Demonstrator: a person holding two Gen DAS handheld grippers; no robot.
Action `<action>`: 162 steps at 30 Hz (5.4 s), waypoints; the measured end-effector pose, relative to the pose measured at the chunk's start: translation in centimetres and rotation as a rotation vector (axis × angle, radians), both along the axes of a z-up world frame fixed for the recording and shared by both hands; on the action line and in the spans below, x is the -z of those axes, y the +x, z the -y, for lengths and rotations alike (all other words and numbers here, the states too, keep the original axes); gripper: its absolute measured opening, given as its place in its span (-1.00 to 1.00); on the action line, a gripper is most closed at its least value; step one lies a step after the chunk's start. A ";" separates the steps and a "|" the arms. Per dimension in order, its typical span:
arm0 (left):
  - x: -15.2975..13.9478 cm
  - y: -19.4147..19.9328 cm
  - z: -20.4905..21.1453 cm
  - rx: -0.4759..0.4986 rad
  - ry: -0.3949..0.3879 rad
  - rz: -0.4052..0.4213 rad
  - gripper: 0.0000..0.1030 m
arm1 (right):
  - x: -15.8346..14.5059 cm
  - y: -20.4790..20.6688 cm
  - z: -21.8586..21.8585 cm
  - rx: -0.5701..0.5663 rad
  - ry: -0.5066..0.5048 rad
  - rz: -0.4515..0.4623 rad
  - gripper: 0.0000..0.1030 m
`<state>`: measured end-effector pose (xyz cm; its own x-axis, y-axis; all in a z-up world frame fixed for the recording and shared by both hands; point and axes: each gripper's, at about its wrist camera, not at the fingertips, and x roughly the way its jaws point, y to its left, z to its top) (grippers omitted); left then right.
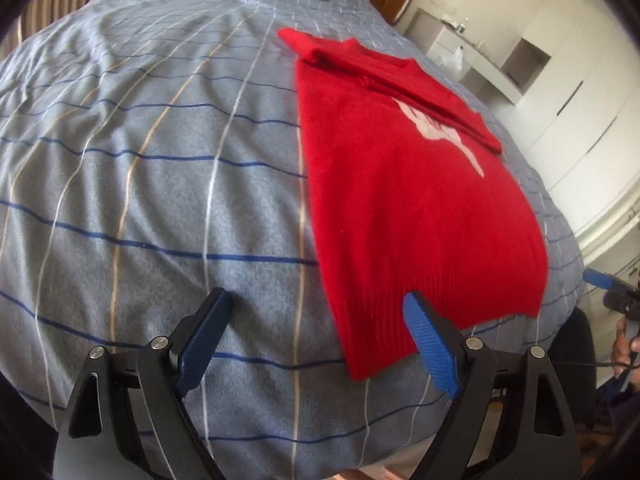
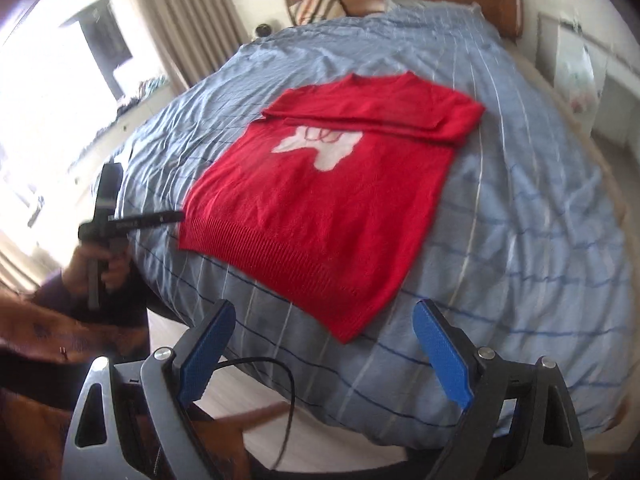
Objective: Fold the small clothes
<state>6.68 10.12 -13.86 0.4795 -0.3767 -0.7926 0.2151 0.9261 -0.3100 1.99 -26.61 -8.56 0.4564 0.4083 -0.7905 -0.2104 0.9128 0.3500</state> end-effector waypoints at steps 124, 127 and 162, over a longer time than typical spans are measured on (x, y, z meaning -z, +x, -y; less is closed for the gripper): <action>0.5 12.8 2.0 -0.261 0.288 0.235 0.99 | 7.2 13.6 1.5 0.244 -0.097 0.280 0.44; 0.5 12.8 2.0 -0.261 0.288 0.235 0.99 | 7.1 13.6 1.4 0.244 -0.103 0.280 0.44; 0.5 12.8 2.0 -0.261 0.288 0.235 0.99 | 7.1 13.3 1.5 0.251 -0.105 0.291 0.44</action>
<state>19.48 8.11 -14.35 0.7085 0.0007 -0.7057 -0.0034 1.0000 -0.0024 15.29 -28.08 -15.64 0.7428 0.1790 -0.6451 -0.0526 0.9762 0.2103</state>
